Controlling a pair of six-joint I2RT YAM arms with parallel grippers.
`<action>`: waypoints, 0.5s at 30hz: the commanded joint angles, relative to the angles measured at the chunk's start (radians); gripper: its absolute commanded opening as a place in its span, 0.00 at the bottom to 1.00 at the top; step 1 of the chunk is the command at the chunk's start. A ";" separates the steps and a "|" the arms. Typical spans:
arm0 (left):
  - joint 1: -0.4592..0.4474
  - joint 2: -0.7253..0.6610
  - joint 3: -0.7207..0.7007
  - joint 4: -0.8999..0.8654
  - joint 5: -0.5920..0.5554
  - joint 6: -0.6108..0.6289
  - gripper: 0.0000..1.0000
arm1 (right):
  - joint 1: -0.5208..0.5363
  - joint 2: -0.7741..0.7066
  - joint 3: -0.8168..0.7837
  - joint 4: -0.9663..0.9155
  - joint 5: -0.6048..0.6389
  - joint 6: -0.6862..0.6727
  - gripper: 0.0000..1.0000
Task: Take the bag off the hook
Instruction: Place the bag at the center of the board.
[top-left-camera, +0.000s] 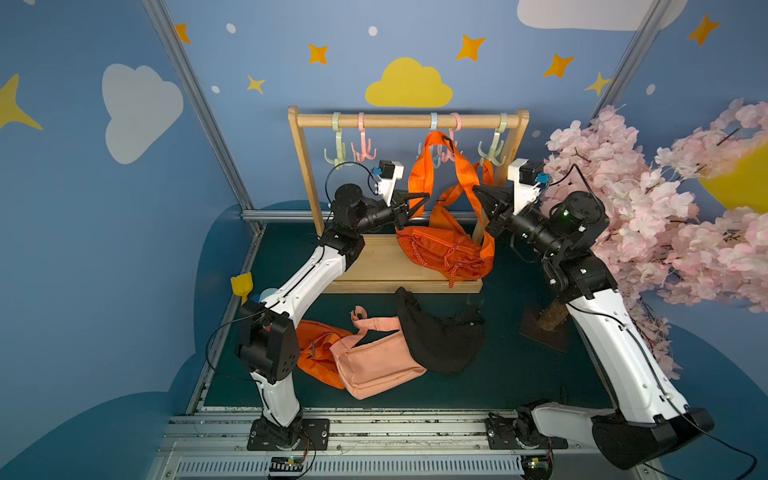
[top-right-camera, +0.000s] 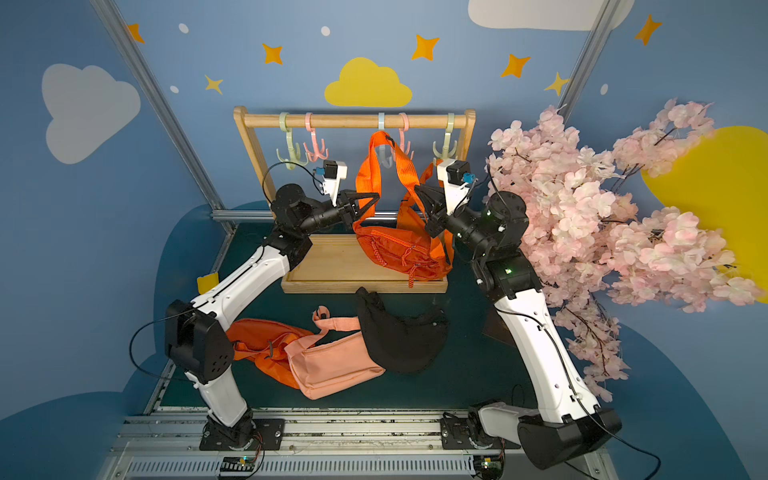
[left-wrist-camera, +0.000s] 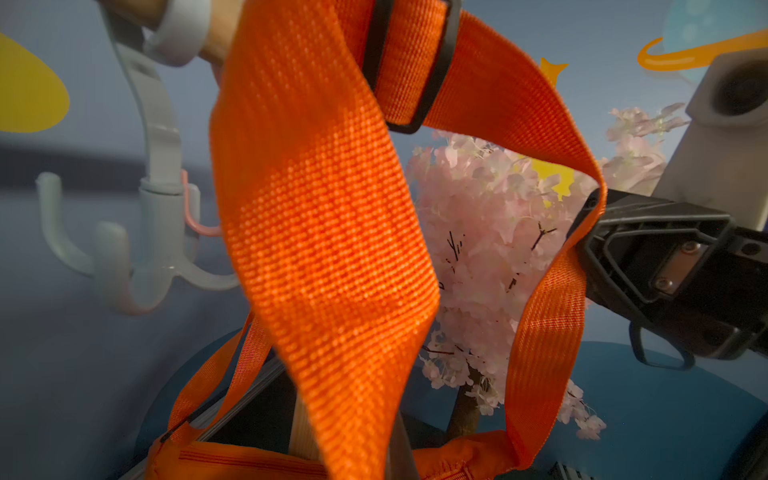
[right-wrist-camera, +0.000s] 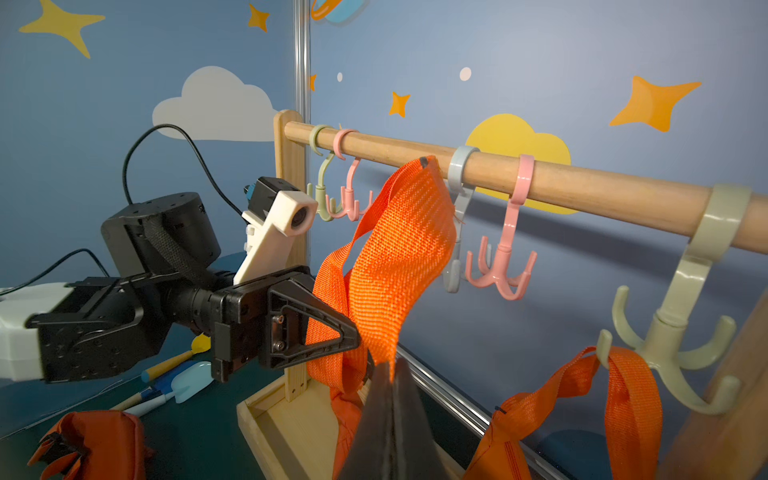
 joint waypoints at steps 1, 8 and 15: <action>-0.013 -0.080 -0.036 0.006 0.044 0.071 0.04 | 0.021 -0.061 -0.043 0.069 0.041 -0.001 0.00; -0.048 -0.242 -0.169 -0.056 0.090 0.182 0.04 | 0.056 -0.159 -0.122 0.040 0.061 0.019 0.00; -0.112 -0.418 -0.307 -0.157 0.099 0.275 0.04 | 0.074 -0.284 -0.215 -0.047 0.085 0.045 0.00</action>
